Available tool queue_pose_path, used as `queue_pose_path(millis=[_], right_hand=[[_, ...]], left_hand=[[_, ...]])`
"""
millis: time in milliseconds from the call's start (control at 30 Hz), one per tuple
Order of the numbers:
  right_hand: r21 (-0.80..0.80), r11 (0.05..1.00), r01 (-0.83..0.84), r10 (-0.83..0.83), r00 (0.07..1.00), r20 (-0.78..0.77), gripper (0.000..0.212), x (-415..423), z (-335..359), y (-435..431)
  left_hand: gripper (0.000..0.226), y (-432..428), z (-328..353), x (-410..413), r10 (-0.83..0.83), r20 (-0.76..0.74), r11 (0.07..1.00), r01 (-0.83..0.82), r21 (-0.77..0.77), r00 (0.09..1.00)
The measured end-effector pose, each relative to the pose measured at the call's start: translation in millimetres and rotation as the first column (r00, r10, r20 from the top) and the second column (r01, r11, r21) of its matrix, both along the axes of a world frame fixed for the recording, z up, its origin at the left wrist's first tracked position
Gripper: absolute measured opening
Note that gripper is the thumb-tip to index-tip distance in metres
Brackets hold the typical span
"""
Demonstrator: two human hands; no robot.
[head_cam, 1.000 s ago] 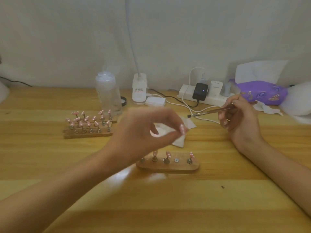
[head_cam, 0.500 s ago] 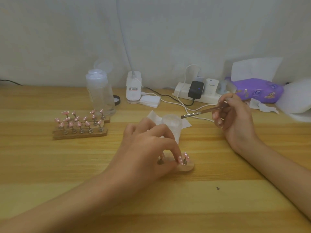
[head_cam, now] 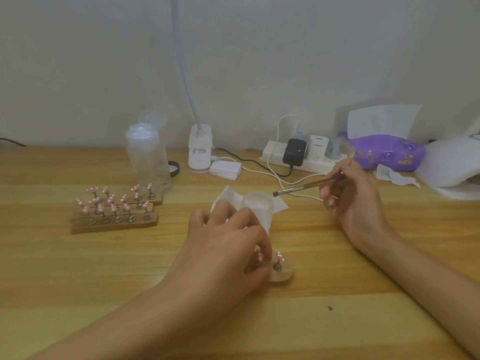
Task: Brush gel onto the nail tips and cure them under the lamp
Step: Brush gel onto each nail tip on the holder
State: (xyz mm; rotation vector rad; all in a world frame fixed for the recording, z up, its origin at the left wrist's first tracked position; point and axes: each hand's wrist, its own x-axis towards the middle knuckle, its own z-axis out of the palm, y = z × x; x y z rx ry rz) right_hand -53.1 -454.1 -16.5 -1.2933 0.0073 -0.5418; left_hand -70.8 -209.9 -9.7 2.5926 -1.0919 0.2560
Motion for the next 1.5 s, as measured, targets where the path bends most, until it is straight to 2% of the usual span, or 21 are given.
queue_pose_path(millis=[67, 267, 400, 533, 633, 733, 833, 900, 933, 1000, 1100, 1233, 1367, 1500], right_hand=[[0.0, 1.0, -0.002, 0.002, 1.0, -0.004, 0.028, -0.5, 0.1, 0.5], [0.015, 1.0, -0.005, 0.005, 1.0, -0.013, 0.029, -1.3, 0.4, 0.6], [0.023, 1.0, 0.008, -0.007, 1.0, -0.021, 0.03, -2.4, 2.2, 1.4], [-0.004, 1.0, -0.007, 0.007, 1.0, -0.007, 0.025, -5.8, 3.3, 4.1], [-0.064, 0.996, -0.069, 0.069, 0.998, 0.003, 0.021, -6.6, 7.8, 7.1], [-0.175, 0.98, -0.095, 0.093, 0.996, -0.018, 0.022, -6.5, 19.8, 12.0], [-0.369, 0.925, -0.094, 0.091, 0.996, -0.023, 0.022, -6.5, 34.8, 19.6], [-0.505, 0.857, -0.1, 0.099, 0.995, -0.03, 0.022, -5.6, 42.4, 24.1], [-0.558, 0.822, -0.111, 0.106, 0.994, -0.04, 0.022, -5.1, 44.8, 26.1], [-0.631, 0.766, -0.122, 0.11, 0.992, -0.059, 0.021, -4.2, 47.3, 29.8], [-0.656, 0.74, -0.148, 0.111, 0.989, -0.098, 0.022, -2.6, 43.5, 35.0], [-0.66, 0.724, -0.199, 0.12, 0.979, -0.163, 0.022, 0.4, 35.1, 39.8], [-0.608, 0.76, -0.227, 0.142, 0.972, -0.185, 0.023, -0.8, 38.3, 36.6], [-0.523, 0.843, -0.125, 0.09, 0.992, -0.091, 0.026, -0.4, 44.6, 26.3]], left_hand=[[0.038, -6.6, 1.6, -0.9, -0.017, 0.018, 1.0, 0.017, 0.019, 1.0], [0.021, -13.7, 10.5, -0.9, -0.087, 0.096, 0.996, 0.088, -0.005, 0.992], [0.014, -12.9, 14.6, -7.4, -0.141, 0.227, 0.99, 0.138, 0.029, 0.964], [0.019, -14.4, 11.2, -18.8, -0.193, 0.482, 0.981, 0.18, 0.072, 0.855], [0.015, -8.6, 32.8, -11.2, -0.193, 0.577, 0.954, 0.291, -0.08, 0.793], [0.007, 4.0, 59.2, 17.3, -0.176, 0.534, 0.856, 0.396, -0.332, 0.827], [0.006, 12.4, 63.0, 46.6, -0.101, 0.322, 0.716, 0.294, -0.634, 0.941], [0.01, 13.9, 50.9, 61.4, -0.116, 0.169, 0.623, 0.204, -0.755, 0.979], [0.013, 14.5, 42.8, 66.9, -0.135, 0.099, 0.606, 0.161, -0.779, 0.986], [0.019, 17.0, 24.4, 74.3, -0.18, -0.04, 0.629, 0.084, -0.773, 0.983], [0.012, 18.5, 2.2, 78.4, -0.195, -0.167, 0.694, 0.015, -0.72, 0.966], [0.012, 17.9, -6.2, 80.5, -0.179, -0.272, 0.679, -0.081, -0.729, 0.945], [0.014, 20.6, -7.4, 79.9, -0.214, -0.286, 0.723, -0.046, -0.689, 0.934], [0.017, 20.0, -6.8, 80.6, -0.231, -0.224, 0.742, 0.023, -0.67, 0.947]])
